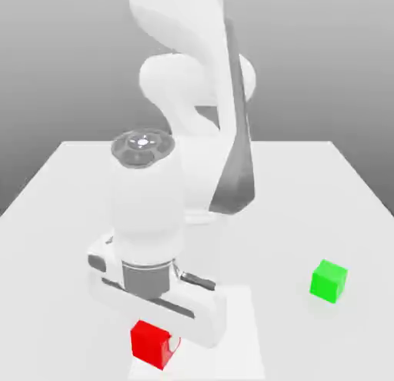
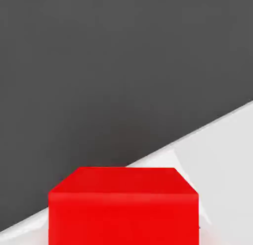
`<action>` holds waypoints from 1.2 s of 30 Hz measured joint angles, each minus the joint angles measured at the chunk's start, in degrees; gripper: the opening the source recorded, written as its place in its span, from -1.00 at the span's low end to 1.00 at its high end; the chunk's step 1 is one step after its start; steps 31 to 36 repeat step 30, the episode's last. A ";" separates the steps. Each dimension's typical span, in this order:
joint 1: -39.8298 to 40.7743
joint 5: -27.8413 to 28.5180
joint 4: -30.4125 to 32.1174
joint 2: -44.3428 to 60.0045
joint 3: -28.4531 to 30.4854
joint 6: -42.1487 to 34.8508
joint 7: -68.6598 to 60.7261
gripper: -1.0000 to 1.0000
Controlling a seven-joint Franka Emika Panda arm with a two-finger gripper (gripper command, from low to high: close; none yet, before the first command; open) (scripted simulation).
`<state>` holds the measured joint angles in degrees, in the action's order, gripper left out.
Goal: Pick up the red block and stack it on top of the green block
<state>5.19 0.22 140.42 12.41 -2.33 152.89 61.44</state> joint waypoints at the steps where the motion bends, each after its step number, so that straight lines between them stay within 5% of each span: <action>1: -0.60 0.11 0.79 -0.91 -1.28 -0.13 -2.14 -1.00; 10: -8.63 -0.75 8.11 -8.52 -12.68 -0.45 -23.85 -1.00; 20: -23.35 -4.50 16.28 -17.21 -18.50 -0.75 -50.16 -1.00; 27: -25.86 6.47 16.85 -6.31 -15.43 10.05 -45.52 -1.00; 28: -26.34 7.73 16.78 -5.16 -14.72 11.04 -44.64 1.00; 36: -26.34 7.73 16.78 -5.16 -14.72 11.04 -44.64 1.00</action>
